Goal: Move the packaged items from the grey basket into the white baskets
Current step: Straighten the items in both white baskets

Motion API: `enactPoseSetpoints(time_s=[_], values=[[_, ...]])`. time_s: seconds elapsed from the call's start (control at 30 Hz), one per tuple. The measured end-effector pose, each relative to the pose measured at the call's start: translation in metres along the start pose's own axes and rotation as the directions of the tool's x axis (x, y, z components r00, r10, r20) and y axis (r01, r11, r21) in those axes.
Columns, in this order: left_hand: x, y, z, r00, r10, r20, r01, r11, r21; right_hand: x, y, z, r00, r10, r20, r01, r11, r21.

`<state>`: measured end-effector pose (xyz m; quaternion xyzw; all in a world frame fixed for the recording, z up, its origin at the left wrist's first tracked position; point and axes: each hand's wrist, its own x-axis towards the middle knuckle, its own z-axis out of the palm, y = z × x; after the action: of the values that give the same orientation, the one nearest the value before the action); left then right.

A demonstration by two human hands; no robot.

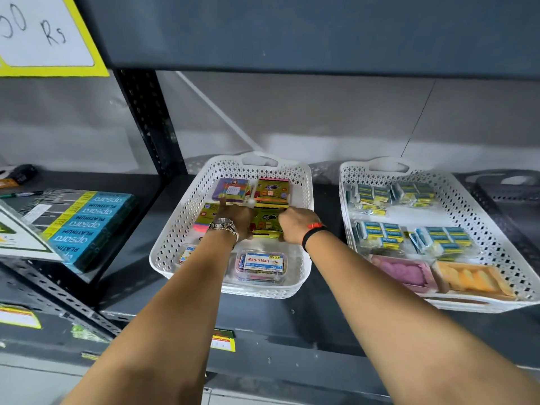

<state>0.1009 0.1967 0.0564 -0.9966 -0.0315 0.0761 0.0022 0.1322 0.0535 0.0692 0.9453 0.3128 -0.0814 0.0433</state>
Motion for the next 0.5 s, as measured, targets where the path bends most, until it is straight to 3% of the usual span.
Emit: enactPoseSetpoints(time_s=[0.4, 0.5], values=[[-0.003, 0.001, -0.001, 1.0, -0.023, -0.01, 0.023, 1.0, -0.011, -0.004, 0.0, -0.003, 1.0, -0.015, -0.02, 0.014, 1.0, -0.007], [-0.007, 0.003, -0.011, 1.0, -0.024, -0.01, 0.023, 0.999, -0.028, -0.011, 0.004, -0.012, 0.996, -0.03, -0.082, 0.028, 0.999, -0.019]])
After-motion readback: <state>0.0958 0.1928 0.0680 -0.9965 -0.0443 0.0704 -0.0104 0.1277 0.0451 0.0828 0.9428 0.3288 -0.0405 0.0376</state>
